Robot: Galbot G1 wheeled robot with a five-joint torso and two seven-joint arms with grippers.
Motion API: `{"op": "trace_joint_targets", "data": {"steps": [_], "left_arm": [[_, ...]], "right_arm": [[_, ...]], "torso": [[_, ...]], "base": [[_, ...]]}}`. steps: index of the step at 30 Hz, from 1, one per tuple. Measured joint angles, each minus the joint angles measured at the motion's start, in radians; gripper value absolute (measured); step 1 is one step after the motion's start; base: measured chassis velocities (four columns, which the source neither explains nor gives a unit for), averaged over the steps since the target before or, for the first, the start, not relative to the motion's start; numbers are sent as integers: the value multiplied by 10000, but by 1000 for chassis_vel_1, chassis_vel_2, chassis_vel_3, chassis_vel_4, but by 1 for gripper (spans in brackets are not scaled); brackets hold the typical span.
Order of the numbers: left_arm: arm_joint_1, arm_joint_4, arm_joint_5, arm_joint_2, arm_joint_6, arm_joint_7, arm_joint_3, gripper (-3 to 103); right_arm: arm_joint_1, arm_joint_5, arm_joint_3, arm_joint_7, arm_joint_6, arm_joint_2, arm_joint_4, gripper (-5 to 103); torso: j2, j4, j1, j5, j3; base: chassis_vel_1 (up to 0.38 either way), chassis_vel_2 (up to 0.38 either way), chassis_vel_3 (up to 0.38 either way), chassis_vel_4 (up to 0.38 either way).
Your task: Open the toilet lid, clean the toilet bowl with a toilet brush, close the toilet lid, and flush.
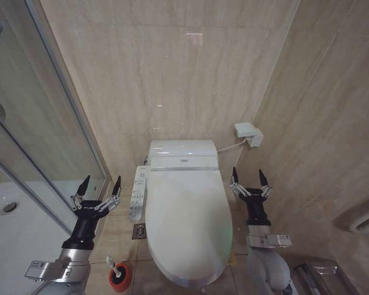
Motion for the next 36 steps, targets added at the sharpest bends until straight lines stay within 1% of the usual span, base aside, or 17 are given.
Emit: {"op": "trace_joint_targets", "data": {"steps": [4,10,13,15,23,26,30,36], "left_arm": [[16,-12,0,0,6,14,-13,100],[32,-56,-27,26,7,23,-40,100],[39,-62,-47,38,7,5,-43,100],[35,-61,-70,46,6,-23,-54,100],[-30,7,-142,133,4,-42,-141,100],[-8,9,-171,134,2,-40,-146,100],[47,-41,-175,102,-23,-21,-138,100],[98,-26,-172,78,-119,9,-132,100]], "right_arm": [[-43,-23,0,-1,12,32,34,100],[-99,-49,7,1,28,67,71,100],[-115,-52,12,2,30,76,84,100],[-144,-66,13,0,42,94,93,100],[-164,-103,3,-3,68,138,87,100],[-155,-73,22,-141,86,160,66,100],[-162,311,53,-408,96,169,66,100],[-158,389,86,-588,112,162,28,100]], "torso": [[0,1,0,0,0],[0,-4,0,1,0],[0,-3,1,0,0],[0,2,1,0,0],[0,-1,0,0,0],[0,0,0,0,0],[0,0,0,0,0],[0,-1,0,0,0]], "base": [[0,0,0,0],[-12,-10,-18,-13],[0,0,0,0],[0,0,0,0],[0,0,0,0],[0,0,0,0],[0,0,0,0],[0,0,0,0]]}}
